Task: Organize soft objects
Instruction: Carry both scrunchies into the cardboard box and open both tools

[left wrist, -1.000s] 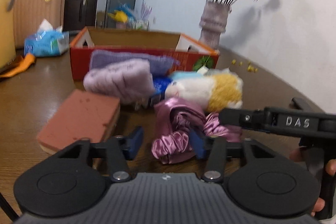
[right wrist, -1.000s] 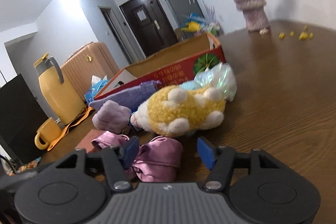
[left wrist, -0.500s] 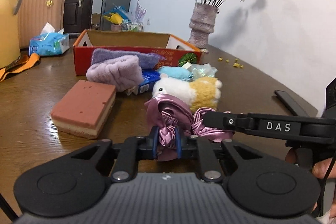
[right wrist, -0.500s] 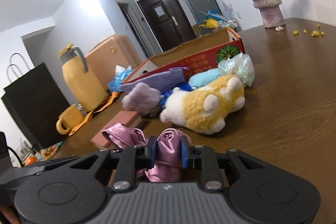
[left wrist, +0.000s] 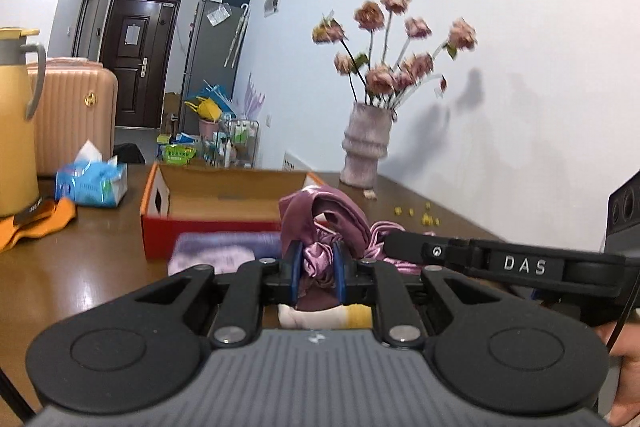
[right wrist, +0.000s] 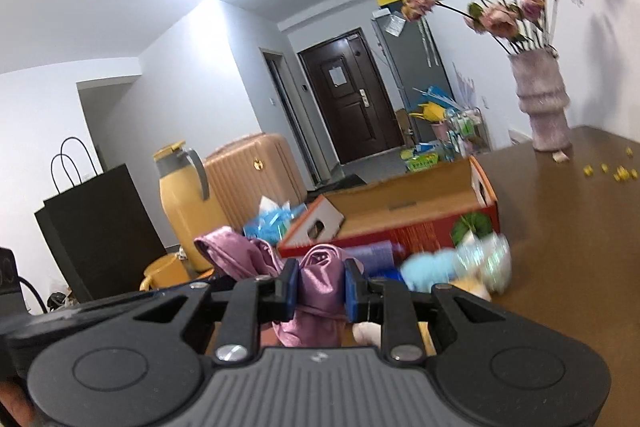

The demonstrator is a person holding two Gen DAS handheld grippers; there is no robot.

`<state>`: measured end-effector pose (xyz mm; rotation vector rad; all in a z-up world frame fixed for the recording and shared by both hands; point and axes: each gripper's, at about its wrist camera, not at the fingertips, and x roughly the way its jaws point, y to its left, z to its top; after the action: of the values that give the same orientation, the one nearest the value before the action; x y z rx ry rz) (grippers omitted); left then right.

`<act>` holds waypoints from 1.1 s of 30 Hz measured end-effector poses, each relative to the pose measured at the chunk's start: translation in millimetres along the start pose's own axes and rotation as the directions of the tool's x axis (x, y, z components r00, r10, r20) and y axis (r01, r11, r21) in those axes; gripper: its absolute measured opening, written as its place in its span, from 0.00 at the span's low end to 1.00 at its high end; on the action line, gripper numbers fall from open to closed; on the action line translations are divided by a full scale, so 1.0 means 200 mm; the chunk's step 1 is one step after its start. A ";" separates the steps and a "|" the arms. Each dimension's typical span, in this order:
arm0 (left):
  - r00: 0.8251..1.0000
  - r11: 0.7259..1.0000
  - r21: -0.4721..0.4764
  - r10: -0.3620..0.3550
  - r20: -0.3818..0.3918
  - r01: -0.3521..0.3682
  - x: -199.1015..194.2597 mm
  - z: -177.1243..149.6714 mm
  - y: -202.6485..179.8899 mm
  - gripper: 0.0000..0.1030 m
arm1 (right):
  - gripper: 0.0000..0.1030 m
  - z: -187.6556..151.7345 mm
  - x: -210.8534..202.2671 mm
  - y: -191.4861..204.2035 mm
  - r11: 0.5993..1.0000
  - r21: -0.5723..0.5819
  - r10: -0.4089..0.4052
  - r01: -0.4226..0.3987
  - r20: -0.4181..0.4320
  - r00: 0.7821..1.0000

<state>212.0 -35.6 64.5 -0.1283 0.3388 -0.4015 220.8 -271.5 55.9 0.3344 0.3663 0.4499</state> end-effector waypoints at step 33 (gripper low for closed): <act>0.898 0.966 0.039 0.253 -0.361 -0.256 1.68 0.57 1.04 0.57 | 0.50 0.66 2.35 -0.54 0.987 0.075 -0.087 0.144 -0.506 0.858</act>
<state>616.5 25.3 31.8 -0.0155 0.7165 -0.1602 707.2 -170.5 4.8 0.2968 0.9210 0.3950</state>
